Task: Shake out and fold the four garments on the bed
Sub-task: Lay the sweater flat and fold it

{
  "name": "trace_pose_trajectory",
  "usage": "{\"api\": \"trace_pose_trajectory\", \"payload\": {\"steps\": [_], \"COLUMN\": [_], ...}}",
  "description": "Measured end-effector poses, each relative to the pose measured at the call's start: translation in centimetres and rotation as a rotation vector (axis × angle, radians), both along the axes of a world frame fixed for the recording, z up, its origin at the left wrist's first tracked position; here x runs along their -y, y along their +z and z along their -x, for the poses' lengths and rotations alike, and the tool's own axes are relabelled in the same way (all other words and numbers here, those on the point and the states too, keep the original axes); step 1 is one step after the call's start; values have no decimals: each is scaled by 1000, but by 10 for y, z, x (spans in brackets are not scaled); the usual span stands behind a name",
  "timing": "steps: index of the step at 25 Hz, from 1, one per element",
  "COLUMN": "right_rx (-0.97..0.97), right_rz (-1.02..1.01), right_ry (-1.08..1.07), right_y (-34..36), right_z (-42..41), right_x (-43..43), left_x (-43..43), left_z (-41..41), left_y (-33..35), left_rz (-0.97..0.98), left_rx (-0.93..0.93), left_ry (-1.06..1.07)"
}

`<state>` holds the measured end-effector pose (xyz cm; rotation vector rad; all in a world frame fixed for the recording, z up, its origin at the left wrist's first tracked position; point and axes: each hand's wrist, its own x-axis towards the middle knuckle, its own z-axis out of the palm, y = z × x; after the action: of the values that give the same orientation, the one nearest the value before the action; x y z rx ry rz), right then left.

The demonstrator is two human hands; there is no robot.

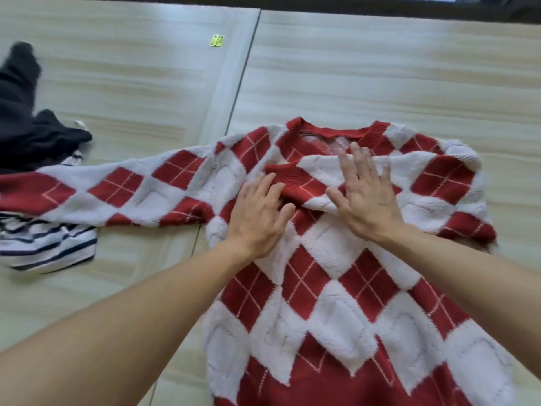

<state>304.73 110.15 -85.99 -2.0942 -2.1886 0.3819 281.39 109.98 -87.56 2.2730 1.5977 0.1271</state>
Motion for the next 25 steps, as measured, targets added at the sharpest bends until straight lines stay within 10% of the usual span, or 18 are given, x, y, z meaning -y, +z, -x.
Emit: {"api": "trace_pose_trajectory", "payload": {"steps": [7,15,25], "right_rx": [-197,67,63], "right_rz": [113,282,386], "right_ry": [326,286,148], "right_y": [27,-20,-6], "right_z": [183,230,252], "right_x": [-34,-21,-19], "left_x": [-11,-44,-56], "left_z": [186,336,363], "left_y": [-3,15,67], "left_rz": [74,16,-253], "left_rx": [-225,-45,-218], "left_ry": [546,1362,1068]}}
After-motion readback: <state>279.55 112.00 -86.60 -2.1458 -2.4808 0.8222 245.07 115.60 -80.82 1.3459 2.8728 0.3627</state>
